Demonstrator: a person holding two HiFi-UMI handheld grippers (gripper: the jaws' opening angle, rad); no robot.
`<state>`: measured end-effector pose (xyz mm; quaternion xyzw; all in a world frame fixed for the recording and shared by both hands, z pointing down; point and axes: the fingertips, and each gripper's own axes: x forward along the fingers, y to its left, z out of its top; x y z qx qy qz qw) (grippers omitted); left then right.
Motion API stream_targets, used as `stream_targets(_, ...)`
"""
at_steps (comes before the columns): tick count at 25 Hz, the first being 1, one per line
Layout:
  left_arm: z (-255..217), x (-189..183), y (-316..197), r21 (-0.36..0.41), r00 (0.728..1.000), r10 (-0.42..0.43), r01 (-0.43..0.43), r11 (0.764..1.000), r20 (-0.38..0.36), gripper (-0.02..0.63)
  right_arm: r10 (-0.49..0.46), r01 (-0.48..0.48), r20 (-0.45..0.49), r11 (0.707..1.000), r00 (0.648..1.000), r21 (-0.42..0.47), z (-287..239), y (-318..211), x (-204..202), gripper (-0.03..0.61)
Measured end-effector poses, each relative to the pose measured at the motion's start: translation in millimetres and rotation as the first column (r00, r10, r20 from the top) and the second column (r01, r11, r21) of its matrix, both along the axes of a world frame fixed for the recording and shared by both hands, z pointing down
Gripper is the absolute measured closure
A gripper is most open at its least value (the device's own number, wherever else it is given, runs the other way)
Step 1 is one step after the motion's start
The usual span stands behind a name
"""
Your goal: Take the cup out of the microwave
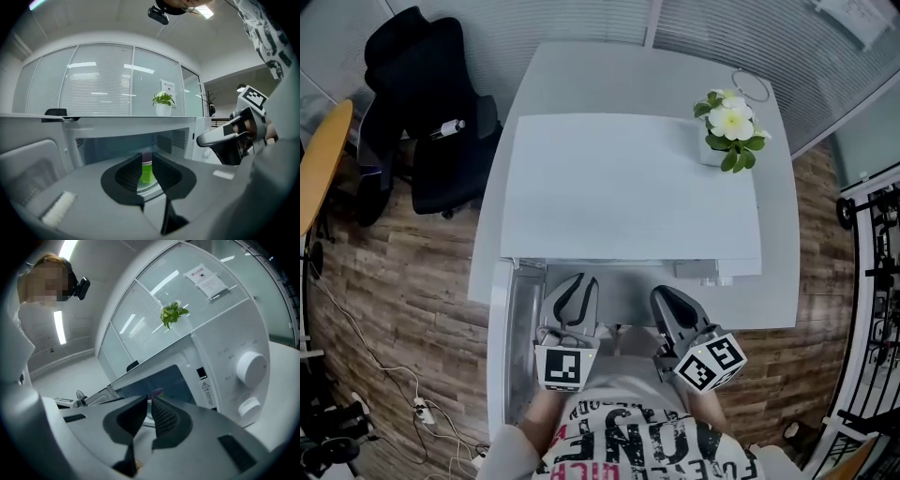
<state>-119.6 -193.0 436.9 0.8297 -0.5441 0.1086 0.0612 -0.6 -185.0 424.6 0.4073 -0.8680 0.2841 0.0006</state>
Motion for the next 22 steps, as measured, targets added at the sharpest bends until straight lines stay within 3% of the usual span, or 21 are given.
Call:
stream_targets(5,0.1,0.0,-0.7,-0.019,0.999,-0.031,0.031,0.999,-0.023,0.551,-0.013,0.013,-0.002,1.0,1.0,0.005,-0.4,-4.1,1.9,0.554)
stream_targets(12,-8.7,2.9,-3.4,0.012,0.999,-0.037,0.038,0.999,-0.004,0.551,-0.033,0.034,-0.026,0.999,0.999,0.023,-10.0,-11.5,10.6,0.554)
stream_targets(16,-9.8,6.7,-3.8,-0.033,0.998,-0.066,0.065,0.997,-0.022,0.551,-0.043,0.044,-0.034,0.999,0.998,0.026,-10.6,-12.2,15.7,0.554)
stream_targets(22,-4.4,10.2,-3.2,-0.05,0.998,-0.064,0.064,0.997,0.009,0.551,-0.05,0.051,-0.021,0.998,0.999,0.028,-10.5,-13.4,18.9,0.554)
